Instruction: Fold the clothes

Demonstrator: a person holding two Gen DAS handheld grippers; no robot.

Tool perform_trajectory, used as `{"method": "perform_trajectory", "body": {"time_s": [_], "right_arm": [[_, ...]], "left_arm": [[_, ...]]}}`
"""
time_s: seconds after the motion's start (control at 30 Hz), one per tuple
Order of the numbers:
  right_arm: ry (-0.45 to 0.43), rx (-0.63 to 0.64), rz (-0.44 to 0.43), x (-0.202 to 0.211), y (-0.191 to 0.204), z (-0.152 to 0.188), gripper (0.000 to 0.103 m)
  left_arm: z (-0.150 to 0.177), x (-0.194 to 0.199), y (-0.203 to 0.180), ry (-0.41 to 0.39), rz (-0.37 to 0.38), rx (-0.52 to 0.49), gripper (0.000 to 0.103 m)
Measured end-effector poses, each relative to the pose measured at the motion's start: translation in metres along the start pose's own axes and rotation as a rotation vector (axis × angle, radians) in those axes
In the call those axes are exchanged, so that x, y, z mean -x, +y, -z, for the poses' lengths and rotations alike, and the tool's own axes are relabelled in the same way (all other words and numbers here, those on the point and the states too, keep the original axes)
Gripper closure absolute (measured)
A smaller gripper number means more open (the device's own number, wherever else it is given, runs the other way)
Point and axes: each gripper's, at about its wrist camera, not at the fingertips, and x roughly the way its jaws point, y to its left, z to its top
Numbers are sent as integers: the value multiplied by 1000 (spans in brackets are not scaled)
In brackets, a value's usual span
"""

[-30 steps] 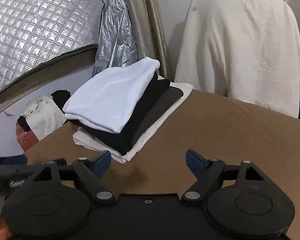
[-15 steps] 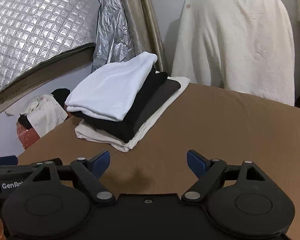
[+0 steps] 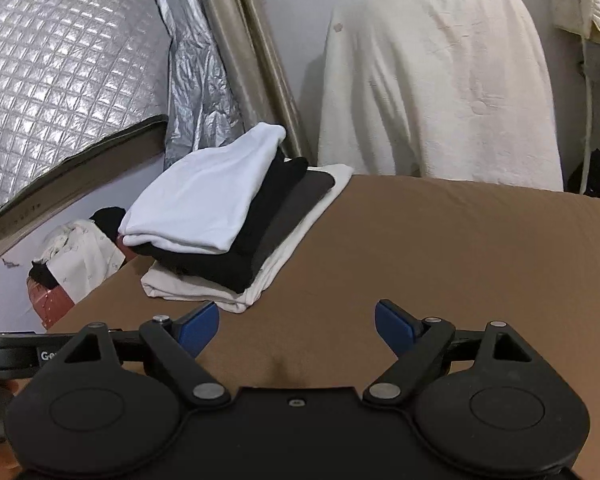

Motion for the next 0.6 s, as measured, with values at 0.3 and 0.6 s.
{"method": "perform_trajectory", "body": {"time_s": [0.3,0.6], "right_arm": [[-1,-18,-17,5,-9,7,14],[4,-51,-25,5,-20,11,14]], "left_arm": [[3,8,-19,-5,-29,-47,0],[5,10,-26,9,-40,-54,0]]}}
